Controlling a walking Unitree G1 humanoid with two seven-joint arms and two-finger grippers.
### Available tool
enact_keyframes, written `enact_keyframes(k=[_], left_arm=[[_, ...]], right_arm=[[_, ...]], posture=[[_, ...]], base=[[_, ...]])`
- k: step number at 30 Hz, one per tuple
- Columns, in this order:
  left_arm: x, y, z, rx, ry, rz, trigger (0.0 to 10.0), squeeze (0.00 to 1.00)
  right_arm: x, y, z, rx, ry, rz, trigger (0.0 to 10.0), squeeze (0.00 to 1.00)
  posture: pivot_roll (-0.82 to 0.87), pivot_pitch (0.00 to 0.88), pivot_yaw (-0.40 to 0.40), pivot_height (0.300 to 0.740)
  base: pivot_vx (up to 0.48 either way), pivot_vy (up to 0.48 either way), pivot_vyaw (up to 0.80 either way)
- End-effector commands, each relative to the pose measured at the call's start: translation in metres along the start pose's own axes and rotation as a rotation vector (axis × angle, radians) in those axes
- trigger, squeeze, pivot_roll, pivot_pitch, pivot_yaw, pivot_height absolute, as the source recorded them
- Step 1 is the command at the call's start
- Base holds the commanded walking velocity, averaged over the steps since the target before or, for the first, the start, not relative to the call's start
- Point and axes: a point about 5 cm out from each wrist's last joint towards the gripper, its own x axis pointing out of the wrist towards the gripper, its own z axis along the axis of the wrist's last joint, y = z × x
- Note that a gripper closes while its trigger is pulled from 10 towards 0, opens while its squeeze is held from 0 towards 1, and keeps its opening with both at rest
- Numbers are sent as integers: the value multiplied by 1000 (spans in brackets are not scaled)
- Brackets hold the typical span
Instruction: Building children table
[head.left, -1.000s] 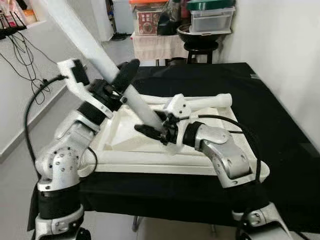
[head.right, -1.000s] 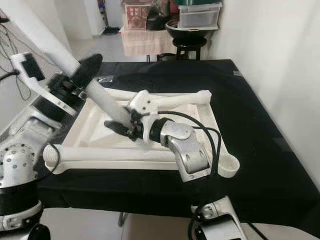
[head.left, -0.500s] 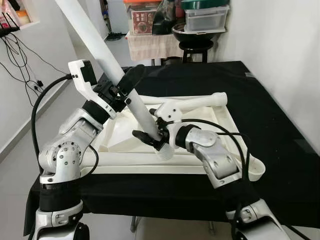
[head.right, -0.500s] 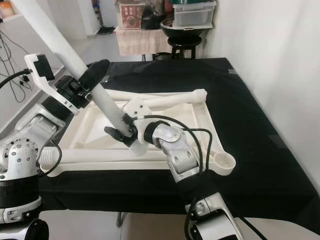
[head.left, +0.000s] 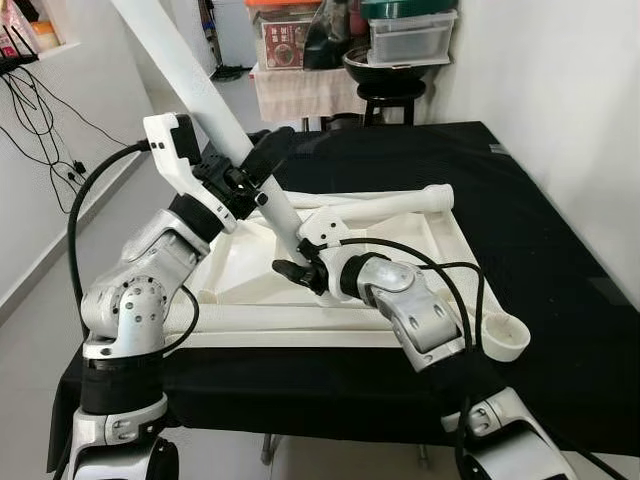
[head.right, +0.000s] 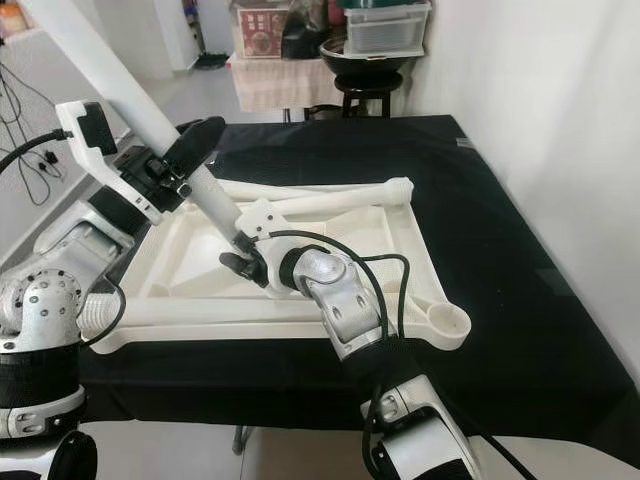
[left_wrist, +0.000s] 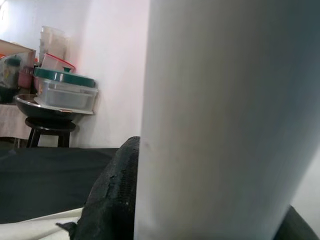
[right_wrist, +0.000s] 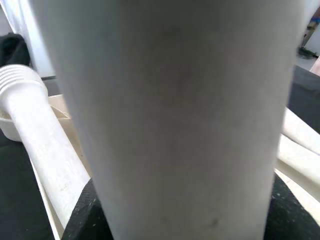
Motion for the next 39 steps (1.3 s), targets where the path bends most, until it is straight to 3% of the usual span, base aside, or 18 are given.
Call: enact_keyframes(k=[1,2,4,5,7,8,9,10,16,18,19,20,24,25,26,28,32,39], left_arm=[[13,-28,-5,-73,-27,-196,0,0],[13,-28,-6,-66,-29,-191,3137,0],[13,-27,-6,-62,-30,-188,3137,0],[12,-28,-6,-59,-30,-196,10000,1000],[10,-25,-5,-58,-33,-176,10000,1000],[3,-17,-1,-40,-36,-137,10000,1000],[3,-17,-1,-40,-36,-137,10000,1000],[-5,-9,4,-11,-36,-104,10000,1000],[-13,-1,9,12,-41,-66,10000,1000],[-34,20,12,81,-26,58,10000,1000],[-34,20,12,81,-26,58,10000,1000],[-57,42,-2,155,41,258,10000,1000],[-77,49,-28,215,140,389,10000,945],[-85,44,-44,248,211,394,10000,0],[-94,38,-59,286,277,401,10000,0],[-94,38,-59,286,277,401,10000,0],[-109,22,-87,313,348,441,10000,0],[-95,8,-99,275,294,424,10000,0]], right_arm=[[3,-9,12,99,-67,-44,0,0],[2,-12,13,110,-81,-56,0,0],[1,-13,13,116,-88,-63,0,0],[-1,-17,16,131,-112,-81,0,0],[-4,-25,19,155,-152,-119,0,0],[-12,-43,23,210,-214,-204,0,0],[-12,-43,23,210,-214,-204,0,0],[-21,-57,23,252,-245,-272,0,0],[-29,-68,19,272,-256,-322,0,0],[-45,-82,9,310,-274,-397,0,0],[-45,-82,9,310,-274,-397,0,0],[-59,-82,1,326,-311,-396,10000,0],[-65,-73,-7,349,-300,-345,10000,0],[-67,-63,-8,348,-311,-280,10000,0],[-71,-53,-8,328,-325,-218,10000,0],[-71,-53,-8,328,-325,-218,10000,0],[-79,-34,-10,299,-352,-112,10000,0],[-80,-29,-4,285,-402,-73,10000,0]], posture=[[-109,0,64,740],[-109,0,64,740],[-109,0,64,740],[-108,0,64,740],[-108,0,63,740],[-108,0,64,740],[-108,0,64,740],[-106,0,62,740],[-102,0,58,740],[-98,0,50,740],[-98,0,50,740],[-92,0,43,740],[-91,0,37,740],[-87,0,32,740],[-87,0,30,740],[-87,0,30,740],[-84,0,22,740],[-98,0,28,740]], base=[[0,0,0],[0,0,0],[0,0,0],[0,0,0],[0,0,0],[0,0,0],[0,0,0],[0,0,0],[0,0,0],[0,0,0],[0,0,0],[0,0,0],[0,0,0],[0,0,-763],[0,0,-781],[0,0,-781],[0,0,-778],[0,0,-561]])
